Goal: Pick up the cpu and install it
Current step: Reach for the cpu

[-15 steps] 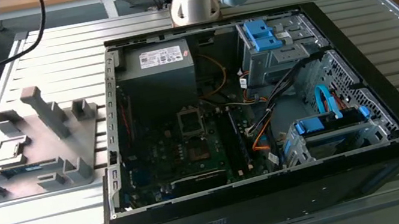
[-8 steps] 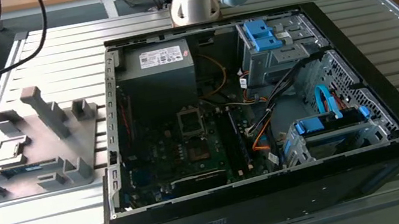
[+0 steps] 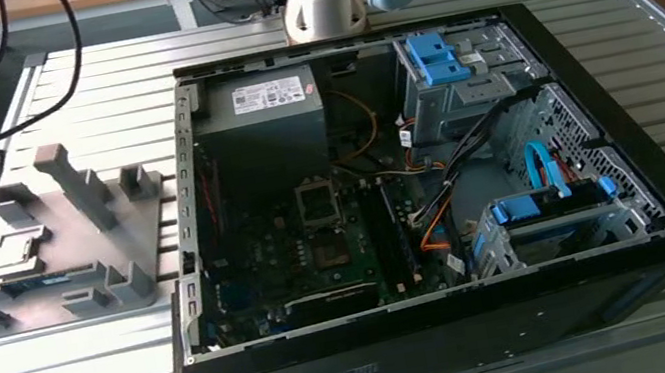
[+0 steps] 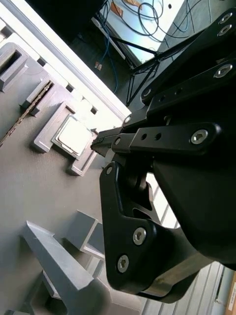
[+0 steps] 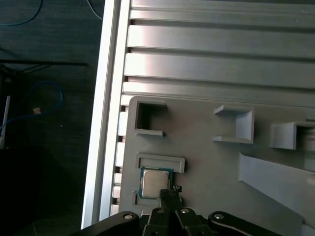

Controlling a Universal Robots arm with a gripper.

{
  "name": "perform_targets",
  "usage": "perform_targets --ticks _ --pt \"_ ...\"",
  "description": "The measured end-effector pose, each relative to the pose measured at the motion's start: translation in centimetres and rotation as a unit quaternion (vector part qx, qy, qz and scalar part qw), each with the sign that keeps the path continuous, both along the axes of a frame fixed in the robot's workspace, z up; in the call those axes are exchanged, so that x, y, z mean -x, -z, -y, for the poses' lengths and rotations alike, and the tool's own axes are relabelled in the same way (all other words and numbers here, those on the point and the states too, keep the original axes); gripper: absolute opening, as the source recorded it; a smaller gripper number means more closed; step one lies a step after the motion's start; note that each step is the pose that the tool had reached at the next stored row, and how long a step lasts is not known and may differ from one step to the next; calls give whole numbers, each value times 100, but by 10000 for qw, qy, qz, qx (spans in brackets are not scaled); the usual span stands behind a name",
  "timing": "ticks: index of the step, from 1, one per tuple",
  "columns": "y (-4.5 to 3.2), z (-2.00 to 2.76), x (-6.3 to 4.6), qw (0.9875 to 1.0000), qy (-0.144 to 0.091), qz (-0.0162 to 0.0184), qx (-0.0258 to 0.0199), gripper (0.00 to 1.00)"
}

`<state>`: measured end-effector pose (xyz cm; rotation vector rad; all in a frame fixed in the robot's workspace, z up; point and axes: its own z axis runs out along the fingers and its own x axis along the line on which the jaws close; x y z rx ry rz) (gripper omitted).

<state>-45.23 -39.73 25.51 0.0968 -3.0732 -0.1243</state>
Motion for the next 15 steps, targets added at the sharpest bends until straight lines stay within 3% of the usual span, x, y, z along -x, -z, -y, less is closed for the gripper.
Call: perform_targets --ticks 15 --pt "274 1 62 10000 0 -2 0 10"
